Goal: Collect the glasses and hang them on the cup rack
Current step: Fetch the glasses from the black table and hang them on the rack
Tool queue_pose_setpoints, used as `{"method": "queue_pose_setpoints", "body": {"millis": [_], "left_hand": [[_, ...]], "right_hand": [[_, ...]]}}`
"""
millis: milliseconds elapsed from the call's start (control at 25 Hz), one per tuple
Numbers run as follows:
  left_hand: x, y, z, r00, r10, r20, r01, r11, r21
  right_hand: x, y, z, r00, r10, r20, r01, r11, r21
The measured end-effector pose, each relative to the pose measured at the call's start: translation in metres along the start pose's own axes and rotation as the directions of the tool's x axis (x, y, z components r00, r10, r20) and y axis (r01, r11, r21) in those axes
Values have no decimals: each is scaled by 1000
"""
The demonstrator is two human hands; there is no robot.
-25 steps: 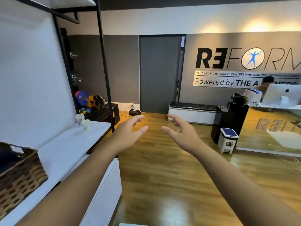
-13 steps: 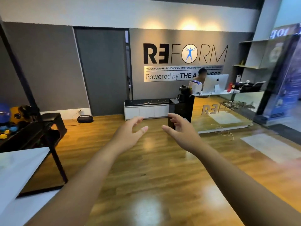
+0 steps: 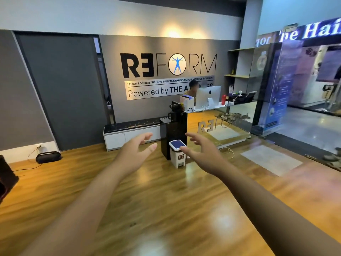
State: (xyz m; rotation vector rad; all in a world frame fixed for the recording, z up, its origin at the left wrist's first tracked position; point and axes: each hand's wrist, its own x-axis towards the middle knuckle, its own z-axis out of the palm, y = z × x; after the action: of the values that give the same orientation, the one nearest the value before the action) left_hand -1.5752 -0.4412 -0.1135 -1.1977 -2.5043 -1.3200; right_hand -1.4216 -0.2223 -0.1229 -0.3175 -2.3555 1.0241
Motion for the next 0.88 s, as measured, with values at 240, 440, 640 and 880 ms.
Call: {"method": "queue_pose_setpoints", "body": {"millis": [240, 440, 640, 880], "left_hand": [[106, 41, 101, 990, 118, 77, -111, 990, -84], [185, 48, 176, 966, 198, 169, -182, 978, -105], [267, 42, 241, 924, 299, 238, -272, 952, -139], [375, 72, 309, 828, 451, 334, -400, 891, -212]], "right_hand": [[52, 60, -69, 994, 45, -97, -53, 995, -79], [83, 127, -113, 974, 138, -178, -160, 980, -116], [124, 193, -157, 940, 197, -279, -262, 941, -216], [175, 246, -203, 847, 290, -445, -410, 890, -200]]}}
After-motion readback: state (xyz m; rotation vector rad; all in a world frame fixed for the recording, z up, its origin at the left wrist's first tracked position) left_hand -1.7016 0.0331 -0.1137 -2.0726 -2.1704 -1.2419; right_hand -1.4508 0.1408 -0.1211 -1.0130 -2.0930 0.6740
